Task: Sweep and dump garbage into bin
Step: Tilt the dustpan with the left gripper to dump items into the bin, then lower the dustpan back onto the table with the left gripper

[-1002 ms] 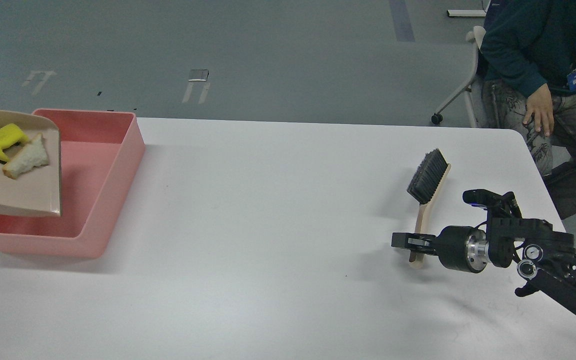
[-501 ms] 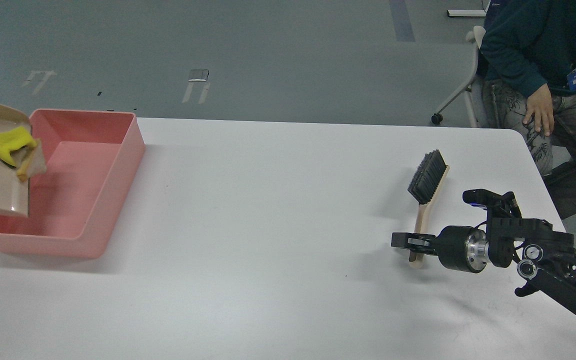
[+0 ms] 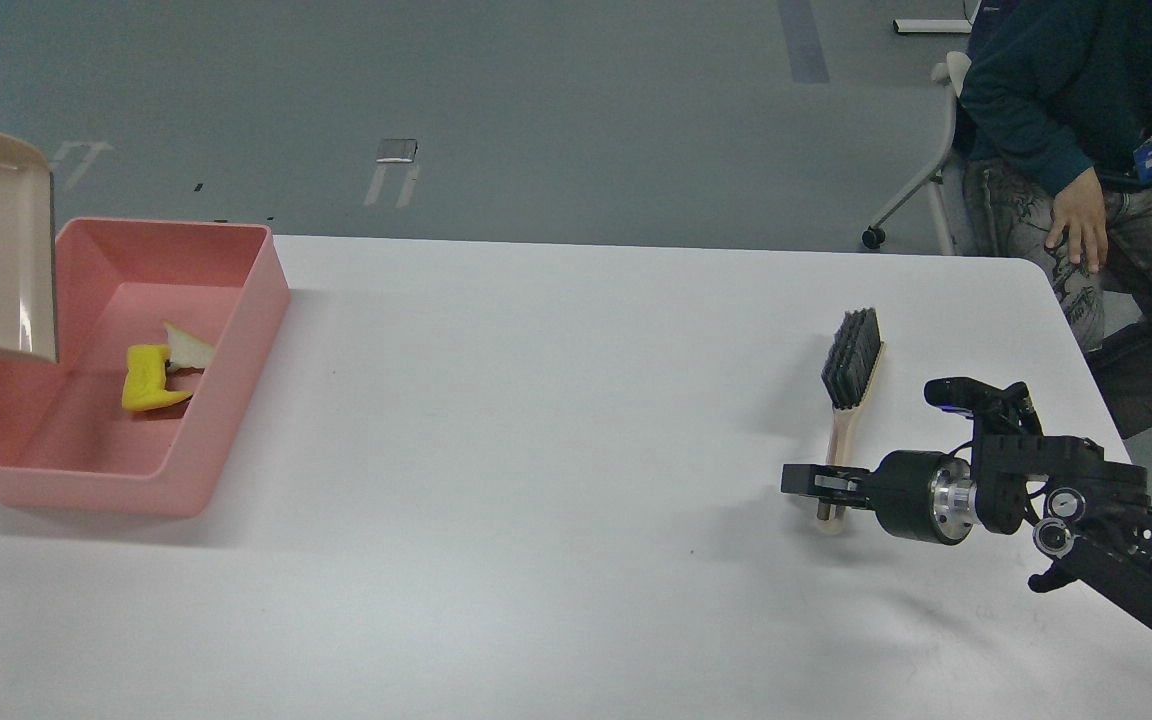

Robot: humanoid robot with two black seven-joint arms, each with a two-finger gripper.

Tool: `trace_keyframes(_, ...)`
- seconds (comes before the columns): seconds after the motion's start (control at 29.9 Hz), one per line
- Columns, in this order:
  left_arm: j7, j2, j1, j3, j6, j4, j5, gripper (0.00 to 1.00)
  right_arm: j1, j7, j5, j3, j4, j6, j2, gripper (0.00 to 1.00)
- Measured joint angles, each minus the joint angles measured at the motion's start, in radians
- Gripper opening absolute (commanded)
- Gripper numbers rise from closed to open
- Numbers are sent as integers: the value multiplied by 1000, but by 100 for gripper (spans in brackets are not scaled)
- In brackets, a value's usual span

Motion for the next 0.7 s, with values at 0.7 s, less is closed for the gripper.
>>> trace_keyframes(0.7,151,-220,-163,19,-220,-247,-161,0,-7,0,-2,-2,1,0,-1,0)
